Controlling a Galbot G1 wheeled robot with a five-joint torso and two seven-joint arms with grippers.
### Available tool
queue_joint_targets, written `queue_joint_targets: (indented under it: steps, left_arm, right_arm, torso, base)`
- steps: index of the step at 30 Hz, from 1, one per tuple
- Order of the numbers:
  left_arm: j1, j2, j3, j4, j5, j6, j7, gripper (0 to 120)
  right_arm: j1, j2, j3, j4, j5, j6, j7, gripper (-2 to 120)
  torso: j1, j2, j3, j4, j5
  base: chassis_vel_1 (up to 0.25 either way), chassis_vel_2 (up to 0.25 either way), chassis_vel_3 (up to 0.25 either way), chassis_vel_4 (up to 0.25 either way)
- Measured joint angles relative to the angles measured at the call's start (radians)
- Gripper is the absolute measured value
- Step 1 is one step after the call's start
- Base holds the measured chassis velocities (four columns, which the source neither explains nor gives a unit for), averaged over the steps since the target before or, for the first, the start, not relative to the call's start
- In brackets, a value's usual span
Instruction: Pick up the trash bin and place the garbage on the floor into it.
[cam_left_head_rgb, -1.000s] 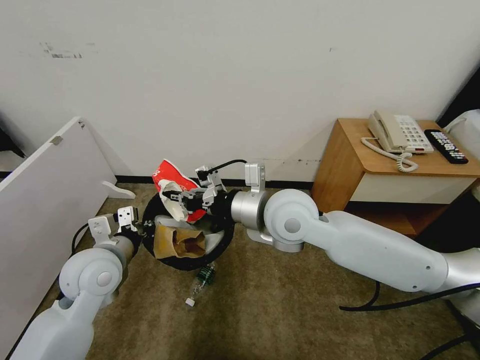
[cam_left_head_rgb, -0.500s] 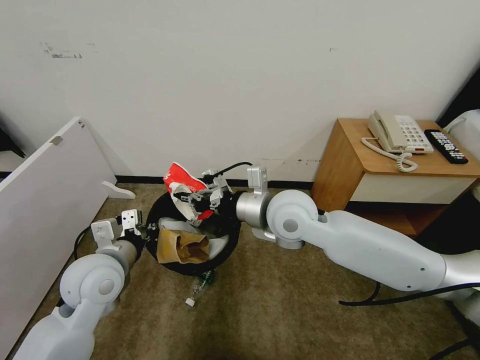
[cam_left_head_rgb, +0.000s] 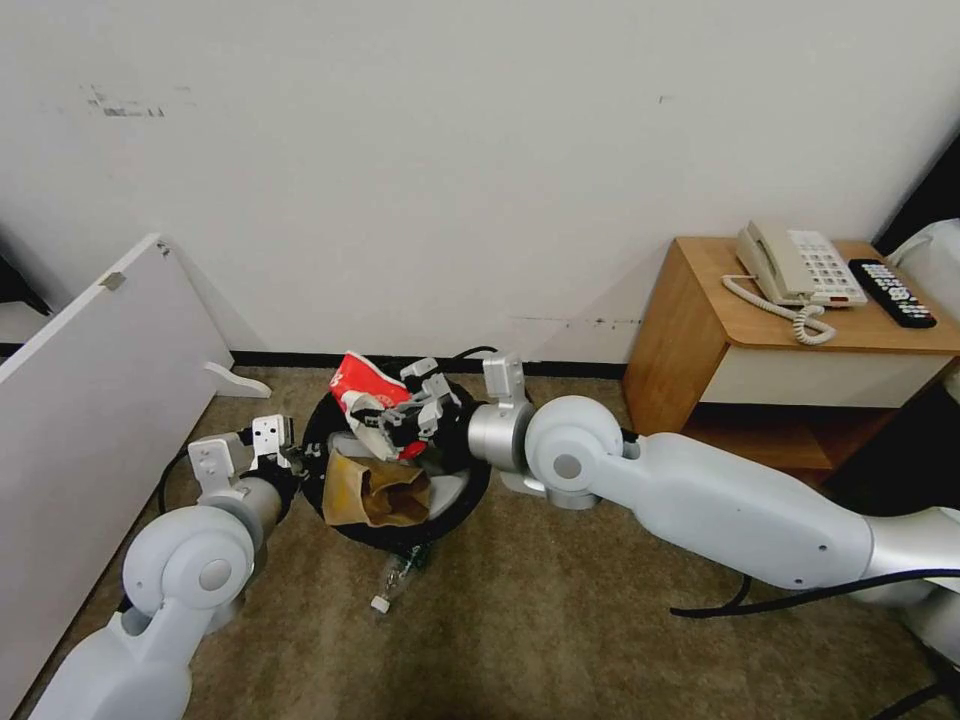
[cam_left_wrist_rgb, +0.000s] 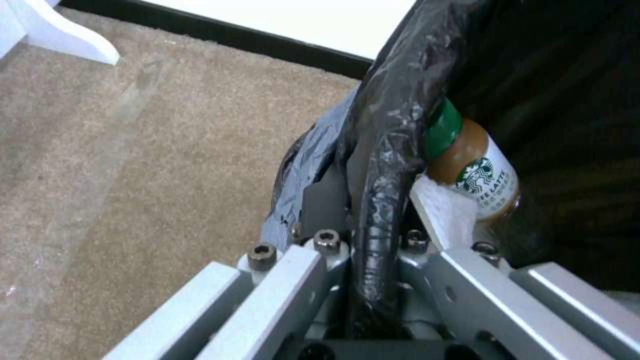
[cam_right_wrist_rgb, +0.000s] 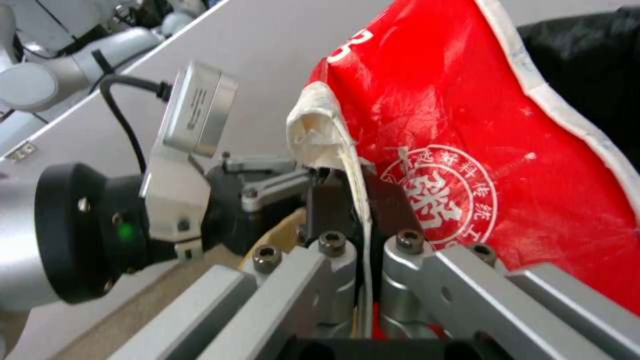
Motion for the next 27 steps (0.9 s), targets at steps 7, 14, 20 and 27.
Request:
queue_joint_targets:
  steps: [7, 14, 20, 27]
  left_arm:
    - [-0.005, 0.001, -0.007, 0.001, -0.006, 0.000, 0.000, 1]
    - [-0.005, -0.003, -0.005, -0.009, -0.009, 0.000, 0.000, 1]
    - [0.004, -0.001, -0.010, -0.018, -0.008, 0.000, 0.001, 0]
    - [0.015, 0.001, -0.011, -0.037, -0.009, 0.001, 0.001, 1]
  right_arm:
    - [-0.002, -0.016, -0.026, 0.000, -0.013, 0.000, -0.007, 0]
    - [-0.005, -0.026, -0.049, -0.002, -0.021, 0.000, -0.010, 0]
    - [-0.003, -0.018, -0.059, -0.023, -0.034, 0.000, -0.015, 0]
    - [0.002, -0.013, -0.063, -0.052, -0.043, 0.000, -0.025, 0]
  torso:
    - [0.000, 0.000, 0.000, -0.0001, 0.0000]
    - [0.000, 0.000, 0.000, -0.0001, 0.0000]
    - [0.000, 0.000, 0.000, -0.0001, 0.0000]
    - [0.000, 0.000, 0.000, -0.0001, 0.0000]
  base:
    - [0.000, 0.000, 0.000, 0.000]
    - [0.000, 0.000, 0.000, 0.000]
    - [0.000, 0.000, 0.000, 0.000]
    - [0.000, 0.000, 0.000, 0.000]
